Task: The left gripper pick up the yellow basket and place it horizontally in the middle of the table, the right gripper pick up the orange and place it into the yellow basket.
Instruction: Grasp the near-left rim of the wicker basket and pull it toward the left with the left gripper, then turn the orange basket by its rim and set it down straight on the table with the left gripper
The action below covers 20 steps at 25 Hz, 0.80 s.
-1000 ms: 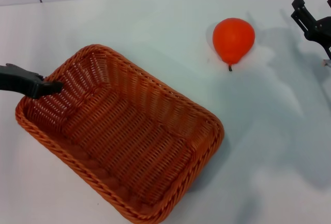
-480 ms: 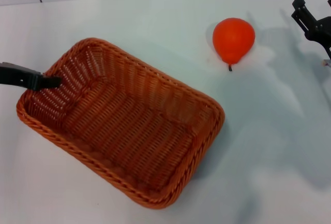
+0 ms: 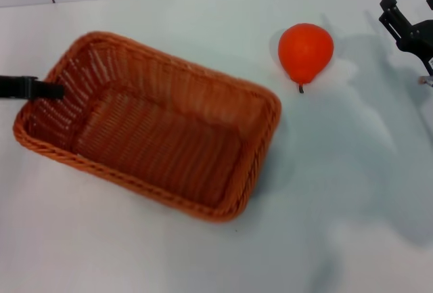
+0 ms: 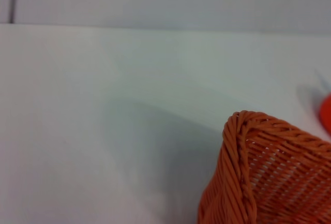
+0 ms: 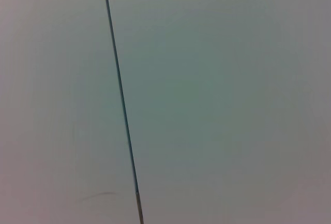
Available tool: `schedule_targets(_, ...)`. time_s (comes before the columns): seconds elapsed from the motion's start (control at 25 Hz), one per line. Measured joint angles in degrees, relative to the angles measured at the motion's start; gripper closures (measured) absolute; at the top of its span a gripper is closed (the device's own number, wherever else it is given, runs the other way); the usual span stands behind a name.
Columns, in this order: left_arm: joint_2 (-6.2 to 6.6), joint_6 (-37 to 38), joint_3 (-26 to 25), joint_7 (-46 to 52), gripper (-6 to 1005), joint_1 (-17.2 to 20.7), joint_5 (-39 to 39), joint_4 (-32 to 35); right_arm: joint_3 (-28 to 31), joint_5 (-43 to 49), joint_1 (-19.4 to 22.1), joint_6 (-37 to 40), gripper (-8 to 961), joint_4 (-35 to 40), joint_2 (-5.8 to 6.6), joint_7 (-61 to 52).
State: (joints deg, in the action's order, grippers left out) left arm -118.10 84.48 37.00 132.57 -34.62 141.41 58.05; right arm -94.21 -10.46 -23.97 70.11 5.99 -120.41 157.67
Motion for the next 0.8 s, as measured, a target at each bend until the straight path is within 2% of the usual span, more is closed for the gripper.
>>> schedule_targets(0.16, -1.04, -0.4, -7.2, 0.5, 846, 0.4, -0.1, -0.3, 0.0, 0.0, 0.0, -0.2, 7, 0.0, 0.0, 0.0)
schedule_targets(0.32, -1.93, -0.4, -11.0, 0.5, 847, 1.2, -0.9, -0.3, 0.0, 0.0, -0.1, -0.7, 7, 0.3, 0.0, 0.0)
schedule_targets(0.8, -4.95, -4.2, -13.4, 0.1, 847, 7.6, -11.2, -2.8, 0.0, 0.0, -0.9, -2.1, 7, 0.4, -0.01, 0.0)
